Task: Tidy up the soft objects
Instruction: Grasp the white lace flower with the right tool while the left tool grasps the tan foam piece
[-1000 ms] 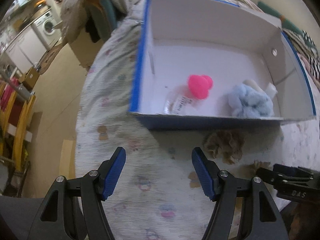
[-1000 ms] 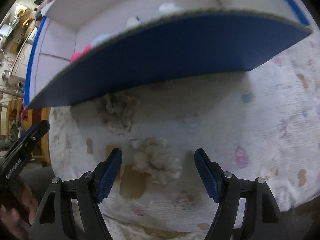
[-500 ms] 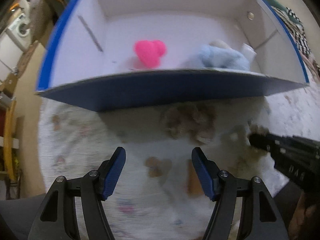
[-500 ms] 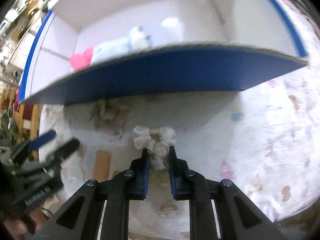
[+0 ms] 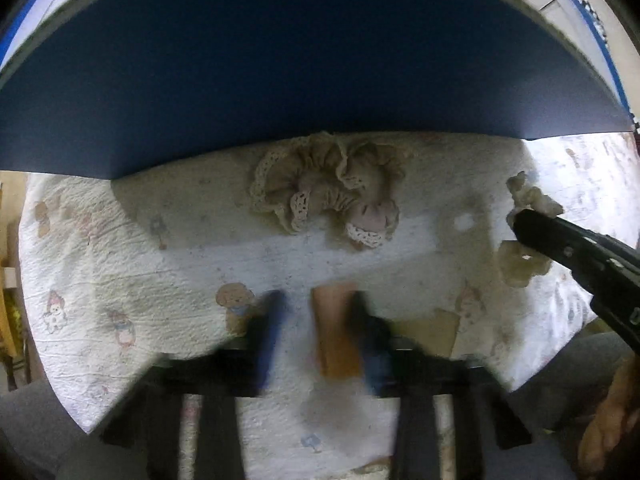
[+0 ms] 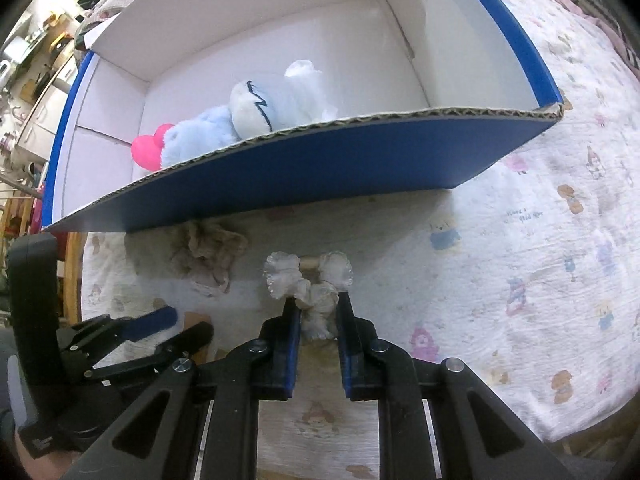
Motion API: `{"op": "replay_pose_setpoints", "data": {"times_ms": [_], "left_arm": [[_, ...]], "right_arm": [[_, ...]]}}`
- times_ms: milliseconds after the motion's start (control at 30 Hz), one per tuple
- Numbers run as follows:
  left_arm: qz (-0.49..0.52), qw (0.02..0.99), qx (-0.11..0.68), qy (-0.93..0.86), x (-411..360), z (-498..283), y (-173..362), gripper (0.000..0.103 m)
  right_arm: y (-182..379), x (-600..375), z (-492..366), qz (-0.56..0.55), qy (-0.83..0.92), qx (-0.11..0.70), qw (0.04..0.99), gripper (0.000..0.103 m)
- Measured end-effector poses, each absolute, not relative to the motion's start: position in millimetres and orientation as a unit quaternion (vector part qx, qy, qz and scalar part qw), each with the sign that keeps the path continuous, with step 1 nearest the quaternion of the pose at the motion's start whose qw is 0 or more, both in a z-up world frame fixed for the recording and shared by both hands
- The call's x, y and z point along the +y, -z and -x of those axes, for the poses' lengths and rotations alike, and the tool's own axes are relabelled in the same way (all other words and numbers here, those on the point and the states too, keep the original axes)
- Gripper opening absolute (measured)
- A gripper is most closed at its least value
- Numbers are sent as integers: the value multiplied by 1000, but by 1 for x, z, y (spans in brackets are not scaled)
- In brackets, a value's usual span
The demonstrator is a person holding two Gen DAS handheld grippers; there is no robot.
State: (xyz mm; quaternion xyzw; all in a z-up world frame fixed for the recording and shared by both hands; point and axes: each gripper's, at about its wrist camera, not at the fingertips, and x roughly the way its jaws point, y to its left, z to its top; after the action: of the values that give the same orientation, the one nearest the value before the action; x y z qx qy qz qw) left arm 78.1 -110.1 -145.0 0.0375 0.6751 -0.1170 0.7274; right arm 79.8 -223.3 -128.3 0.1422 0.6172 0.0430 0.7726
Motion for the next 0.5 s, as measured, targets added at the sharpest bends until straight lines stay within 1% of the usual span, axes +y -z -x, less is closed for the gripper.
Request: {"op": "replay_pose_setpoints", "data": {"times_ms": [33,67,200,500], "left_arm": [[-28,727,676,121,-107,-78,143,7],[-22,728,675,122,-103,-79,141,6],[-13,732,670,124,-92,-79,135,5],[7,766,637,85,-38,-84,111,5]], "right_arm": [[128,-222,-80,-142,-44,617,773,19],[126,-226,-78,-142,-45,617,773,19],[123,-227,-77,-139,-49,616,774,19],[117,-233,-72,-137,-51,613,776,19]]}}
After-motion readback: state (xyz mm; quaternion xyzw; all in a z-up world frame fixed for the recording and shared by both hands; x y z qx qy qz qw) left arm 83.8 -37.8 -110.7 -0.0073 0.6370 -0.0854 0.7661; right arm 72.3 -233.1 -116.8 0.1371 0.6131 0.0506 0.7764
